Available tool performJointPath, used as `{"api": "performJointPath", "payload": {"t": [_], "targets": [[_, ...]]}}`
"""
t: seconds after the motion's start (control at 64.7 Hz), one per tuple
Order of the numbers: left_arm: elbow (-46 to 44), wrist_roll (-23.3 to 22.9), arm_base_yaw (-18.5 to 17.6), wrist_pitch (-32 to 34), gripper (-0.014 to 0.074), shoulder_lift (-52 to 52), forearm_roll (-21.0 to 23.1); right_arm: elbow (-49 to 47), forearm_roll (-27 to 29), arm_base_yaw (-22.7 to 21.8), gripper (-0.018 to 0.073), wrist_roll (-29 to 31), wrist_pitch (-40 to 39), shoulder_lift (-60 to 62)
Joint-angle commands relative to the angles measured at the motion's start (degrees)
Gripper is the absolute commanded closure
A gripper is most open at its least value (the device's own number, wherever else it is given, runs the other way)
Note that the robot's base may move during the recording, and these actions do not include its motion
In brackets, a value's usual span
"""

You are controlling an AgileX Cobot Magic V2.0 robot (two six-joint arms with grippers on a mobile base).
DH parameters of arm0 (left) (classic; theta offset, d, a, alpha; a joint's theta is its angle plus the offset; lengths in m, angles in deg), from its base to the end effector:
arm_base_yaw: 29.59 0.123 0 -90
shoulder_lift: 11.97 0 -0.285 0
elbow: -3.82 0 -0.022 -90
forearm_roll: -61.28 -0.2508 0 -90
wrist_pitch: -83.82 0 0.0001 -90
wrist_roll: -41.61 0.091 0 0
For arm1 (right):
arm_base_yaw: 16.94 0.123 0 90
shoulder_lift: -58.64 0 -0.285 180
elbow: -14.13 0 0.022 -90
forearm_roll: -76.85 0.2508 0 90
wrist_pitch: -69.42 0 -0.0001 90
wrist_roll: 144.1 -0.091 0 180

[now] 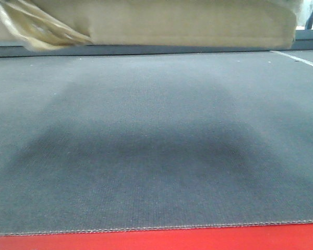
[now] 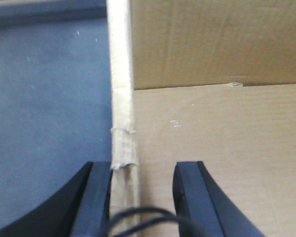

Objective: Grab carton from right shelf to conveyor
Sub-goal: 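Lower the carton onto the belt with both grippers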

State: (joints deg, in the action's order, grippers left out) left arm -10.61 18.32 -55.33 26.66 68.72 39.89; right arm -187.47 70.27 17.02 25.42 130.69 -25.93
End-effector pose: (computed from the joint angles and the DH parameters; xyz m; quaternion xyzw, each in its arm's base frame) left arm 0.2359 -0.0827 0.4800 0.0332 0.8648 -0.0249 0.5005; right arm 0.2219 0.1384 0.4895 -0.1804 0.8638 0.1234 0.4539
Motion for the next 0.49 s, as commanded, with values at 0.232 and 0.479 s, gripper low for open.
{"api": "performJointPath", "payload": {"t": [0.232,0.479], "targets": [[0.12,0.93,7.39,2.37,0.0613,9.8,6.16,-0.46,0.74,-6.6,0.0628,1.98,-13.26,-11.8],[0.78,0.93,7.86,4.24,0.0612,16.08,5.69,-0.46,0.85,-8.1,0.0624,1.98,-15.49,-20.47]]}}
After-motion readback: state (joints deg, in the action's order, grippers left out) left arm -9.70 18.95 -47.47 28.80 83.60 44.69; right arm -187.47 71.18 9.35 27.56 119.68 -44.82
